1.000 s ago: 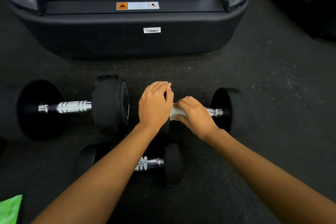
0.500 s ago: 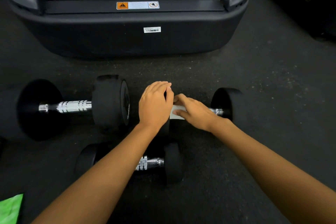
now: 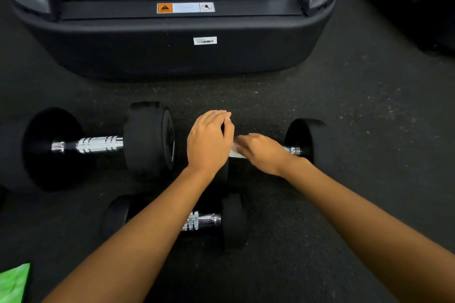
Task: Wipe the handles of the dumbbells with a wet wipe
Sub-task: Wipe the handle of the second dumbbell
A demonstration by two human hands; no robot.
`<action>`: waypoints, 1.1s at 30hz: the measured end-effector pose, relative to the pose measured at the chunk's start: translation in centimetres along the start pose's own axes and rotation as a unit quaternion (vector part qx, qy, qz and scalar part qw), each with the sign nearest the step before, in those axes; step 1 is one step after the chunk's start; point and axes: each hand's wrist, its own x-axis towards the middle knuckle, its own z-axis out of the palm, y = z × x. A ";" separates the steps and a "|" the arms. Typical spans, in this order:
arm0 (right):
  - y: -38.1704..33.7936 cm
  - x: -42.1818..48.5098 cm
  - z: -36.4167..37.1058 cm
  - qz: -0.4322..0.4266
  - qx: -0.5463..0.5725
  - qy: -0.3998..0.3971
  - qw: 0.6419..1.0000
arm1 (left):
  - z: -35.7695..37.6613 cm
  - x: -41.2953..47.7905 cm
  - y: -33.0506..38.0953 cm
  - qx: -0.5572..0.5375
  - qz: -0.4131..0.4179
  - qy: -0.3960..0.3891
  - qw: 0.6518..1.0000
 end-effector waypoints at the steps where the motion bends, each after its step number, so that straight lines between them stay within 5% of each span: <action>1: -0.1 0.1 -0.1 -0.003 -0.014 -0.004 1.000 | 0.0 0.0 0.0 0.001 0.000 0.000 1.000; 7: 0.7 -1.5 0.5 -0.062 -0.078 0.052 0.994 | -0.1 -0.1 0.1 0.002 0.000 0.000 1.000; 14: 1.2 -0.1 -1.9 0.098 0.028 -0.065 0.993 | -0.1 0.0 0.2 -0.001 -0.002 -0.004 1.000; 19: 0.1 -0.1 -0.6 0.032 0.051 -0.055 0.997 | -0.1 0.0 0.1 -0.004 -0.007 -0.007 1.000; 26: 1.5 -0.3 -2.0 0.097 0.017 -0.079 0.992 | -0.1 0.0 0.2 -0.005 -0.005 -0.005 1.000; 33: 0.8 -0.5 -1.3 0.033 0.062 -0.062 0.996 | -0.1 0.0 0.2 -0.005 -0.006 -0.002 1.000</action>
